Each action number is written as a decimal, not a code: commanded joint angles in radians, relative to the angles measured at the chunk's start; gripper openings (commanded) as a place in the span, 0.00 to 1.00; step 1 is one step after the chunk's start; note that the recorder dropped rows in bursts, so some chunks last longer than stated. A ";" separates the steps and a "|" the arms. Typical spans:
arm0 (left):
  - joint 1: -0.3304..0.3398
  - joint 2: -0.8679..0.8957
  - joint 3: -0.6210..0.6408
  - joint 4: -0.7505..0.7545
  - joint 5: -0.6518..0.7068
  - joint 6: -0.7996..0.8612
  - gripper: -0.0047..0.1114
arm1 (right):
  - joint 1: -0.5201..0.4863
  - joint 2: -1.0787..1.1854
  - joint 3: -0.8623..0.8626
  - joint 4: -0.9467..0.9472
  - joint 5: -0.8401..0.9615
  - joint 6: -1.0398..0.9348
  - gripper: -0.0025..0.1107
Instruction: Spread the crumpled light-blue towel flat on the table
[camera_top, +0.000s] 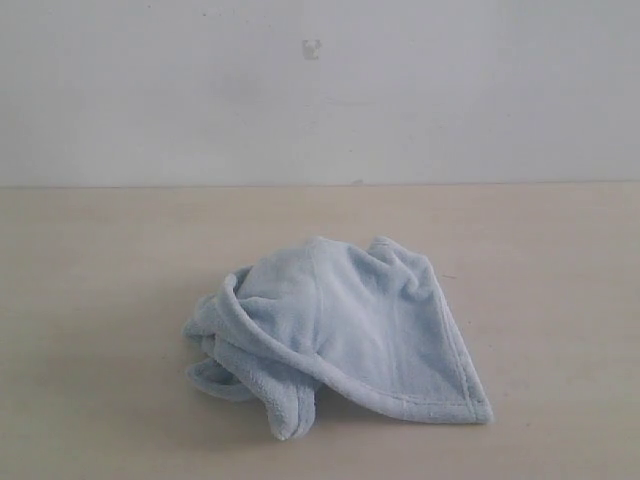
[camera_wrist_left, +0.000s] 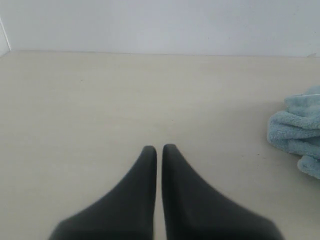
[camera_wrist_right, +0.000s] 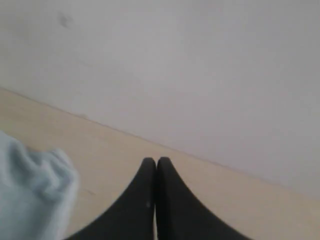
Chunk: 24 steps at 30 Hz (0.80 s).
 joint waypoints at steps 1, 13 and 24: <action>0.003 -0.001 0.002 0.005 -0.002 0.002 0.07 | 0.052 0.198 -0.048 0.062 0.039 0.357 0.02; 0.003 -0.001 0.002 0.005 -0.002 0.002 0.07 | 0.456 0.802 -0.319 0.239 0.704 0.074 0.02; 0.003 -0.001 0.002 0.005 -0.002 0.002 0.07 | 0.469 1.078 -0.515 0.317 0.707 -0.081 0.02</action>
